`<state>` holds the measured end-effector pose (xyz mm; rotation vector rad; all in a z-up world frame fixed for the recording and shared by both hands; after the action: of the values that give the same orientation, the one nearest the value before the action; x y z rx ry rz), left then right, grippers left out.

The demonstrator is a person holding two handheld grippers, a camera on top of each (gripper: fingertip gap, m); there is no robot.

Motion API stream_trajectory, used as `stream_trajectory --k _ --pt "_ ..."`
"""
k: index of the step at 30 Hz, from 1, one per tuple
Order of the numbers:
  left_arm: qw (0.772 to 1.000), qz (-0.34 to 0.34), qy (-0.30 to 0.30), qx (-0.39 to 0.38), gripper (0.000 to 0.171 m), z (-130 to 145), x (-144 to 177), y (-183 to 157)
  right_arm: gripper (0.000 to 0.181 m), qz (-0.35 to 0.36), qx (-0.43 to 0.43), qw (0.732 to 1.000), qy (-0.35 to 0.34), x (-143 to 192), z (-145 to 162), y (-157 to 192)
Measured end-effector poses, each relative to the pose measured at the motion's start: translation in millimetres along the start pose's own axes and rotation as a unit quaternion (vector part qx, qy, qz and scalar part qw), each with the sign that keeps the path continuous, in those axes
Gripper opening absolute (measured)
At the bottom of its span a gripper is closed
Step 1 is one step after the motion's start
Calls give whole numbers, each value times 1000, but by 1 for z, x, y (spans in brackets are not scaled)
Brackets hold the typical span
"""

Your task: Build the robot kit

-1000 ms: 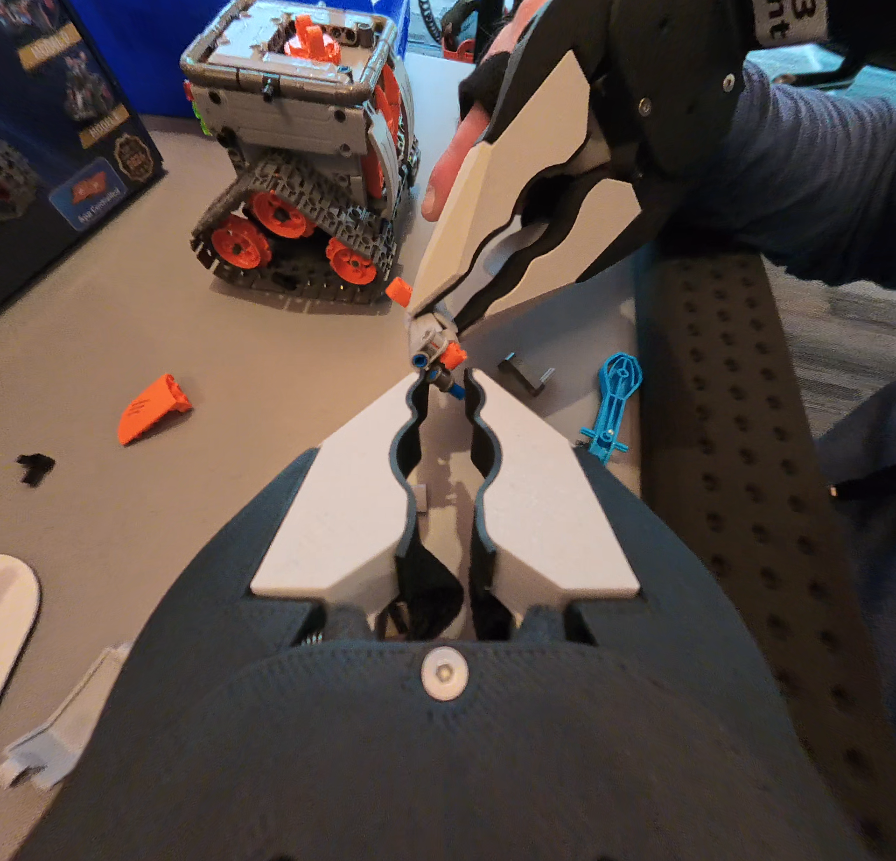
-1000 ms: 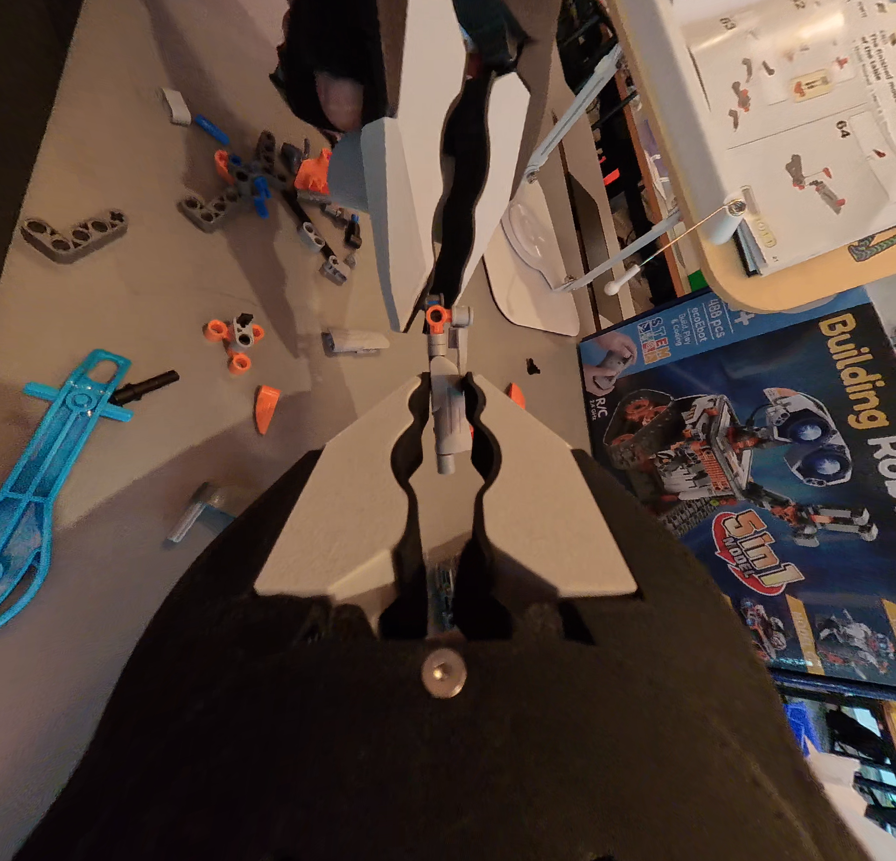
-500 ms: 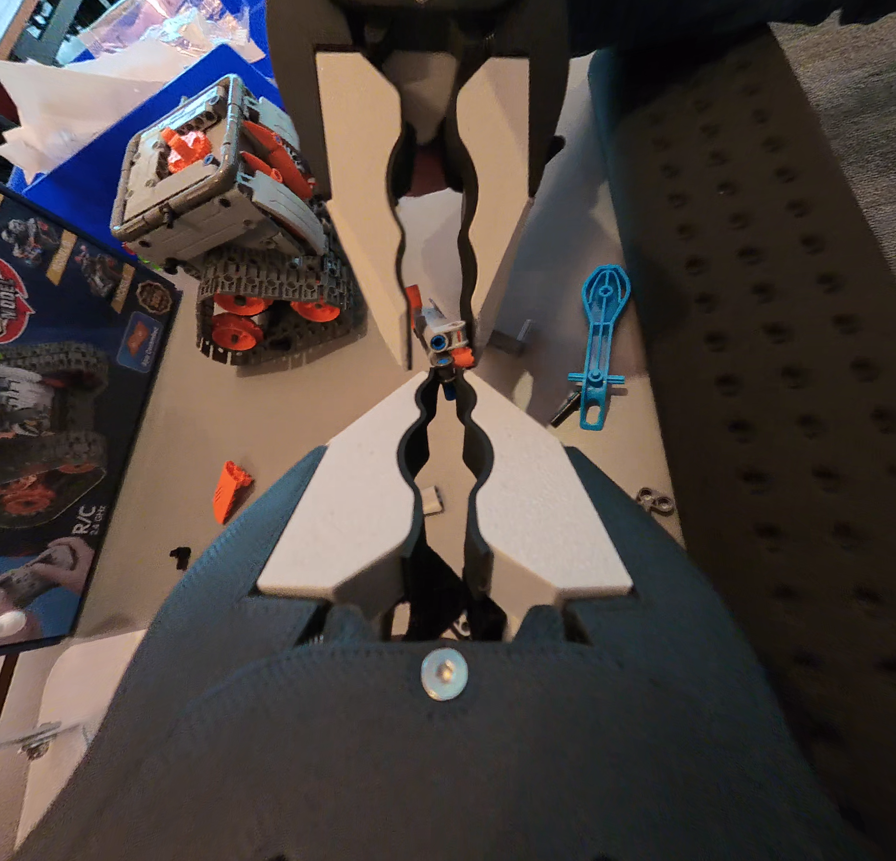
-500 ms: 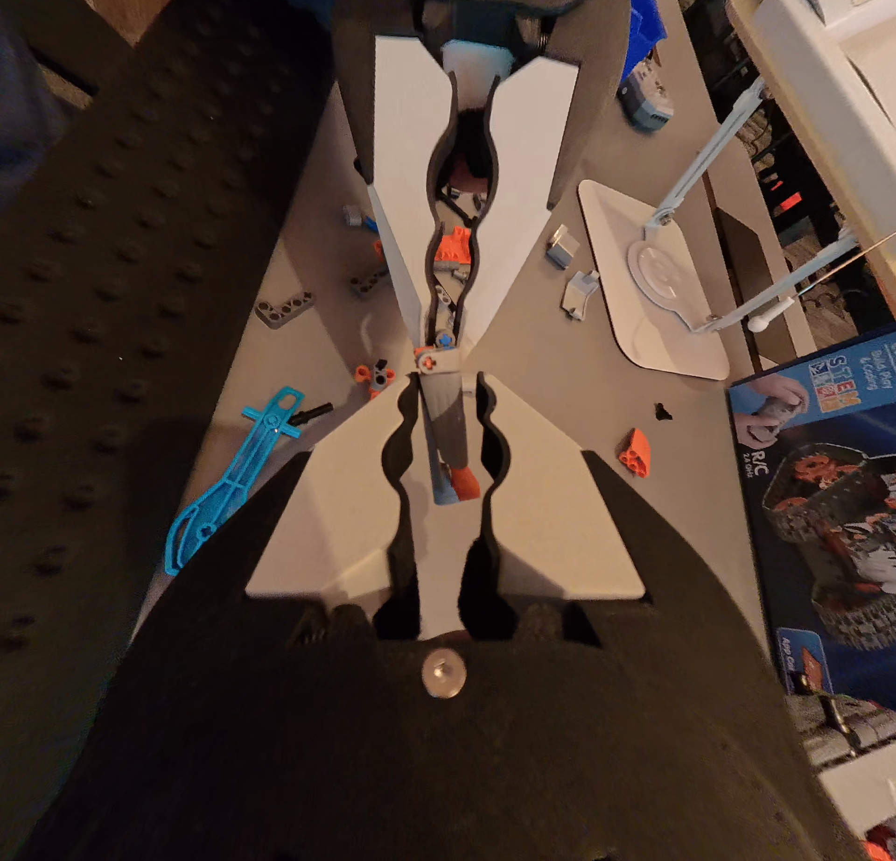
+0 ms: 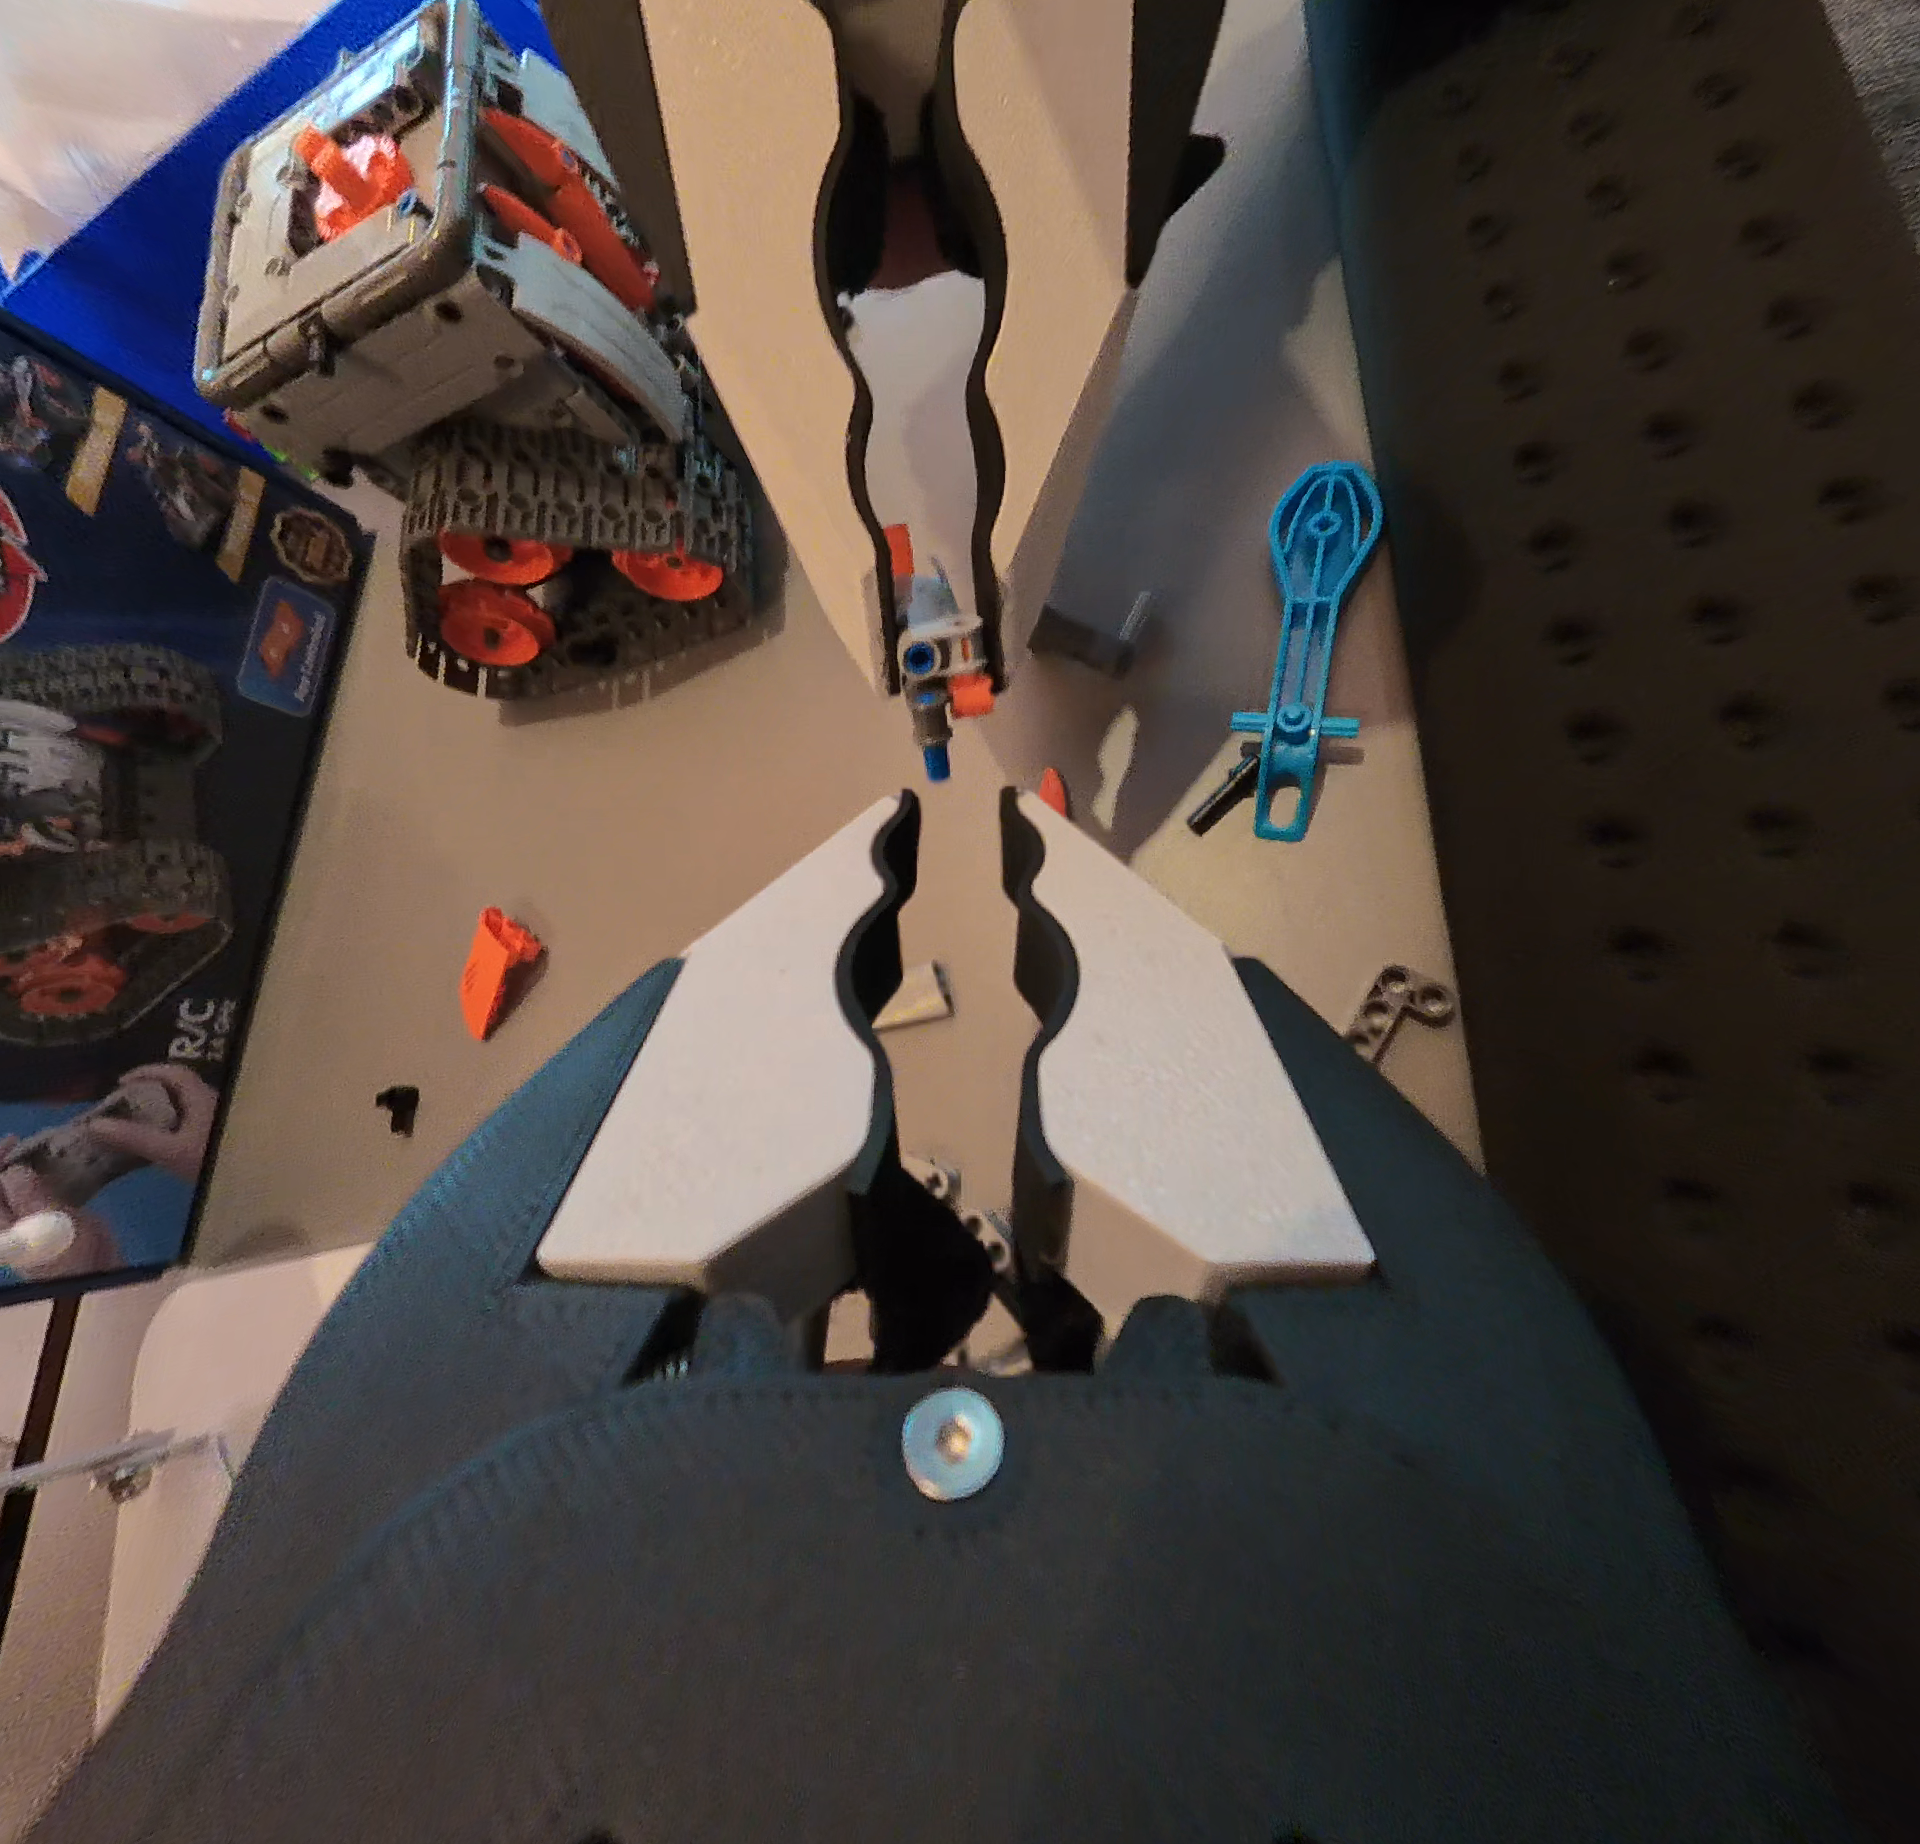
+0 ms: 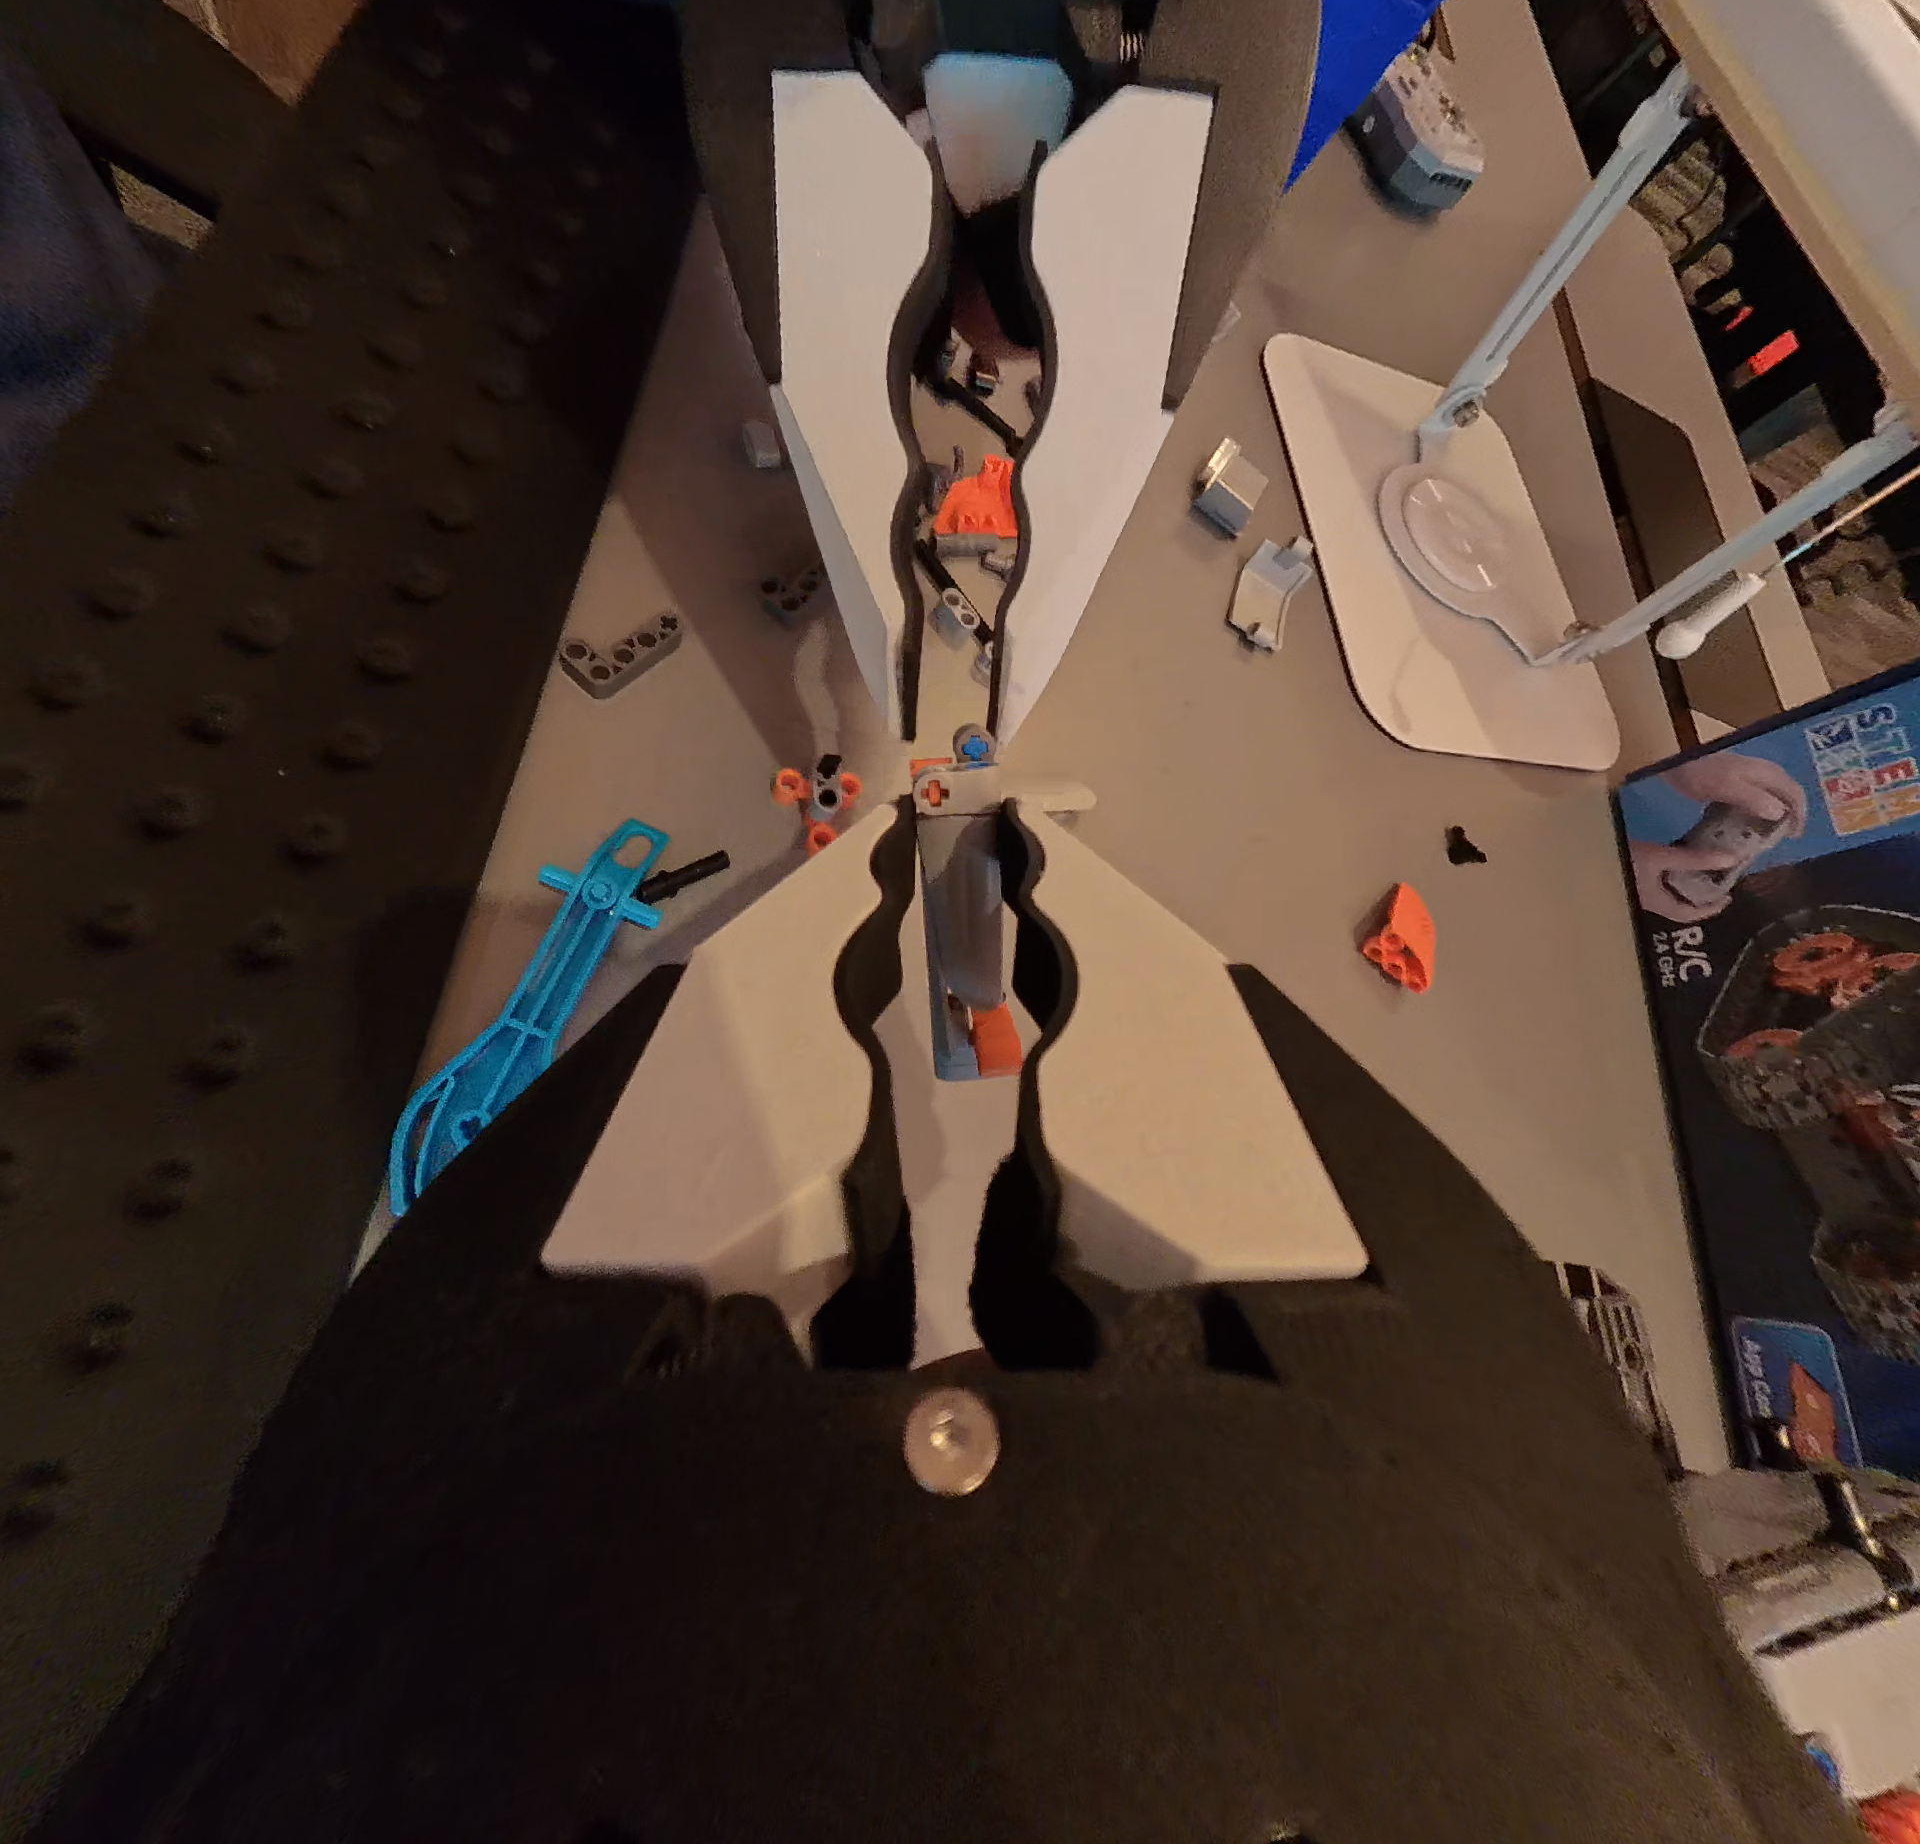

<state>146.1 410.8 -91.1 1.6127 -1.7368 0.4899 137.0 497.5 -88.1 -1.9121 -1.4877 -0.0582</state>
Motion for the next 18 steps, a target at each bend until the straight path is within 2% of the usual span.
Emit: stream_trajectory --k 5,12,18 --pt "998 25 23 46 26 15 5 -12 13 -14 4 1000 25 0 3 5" --pt "996 52 24 64 28 23 -12 -29 13 -55 19 995 77 -7 11 23" --pt "996 29 57 64 25 32 -25 -25 13 -74 34 990 117 -15 16 29"
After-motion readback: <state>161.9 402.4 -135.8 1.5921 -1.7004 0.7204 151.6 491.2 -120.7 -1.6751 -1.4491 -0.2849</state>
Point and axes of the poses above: each gripper's, where its closed fingertips meet, x back along the fingers, z out of its underside, y = z × x across the jaws, the point moved 5 cm from there along x, back along the fingers, and after that the axes turned 15 degrees about z, right-handed, at the moved point
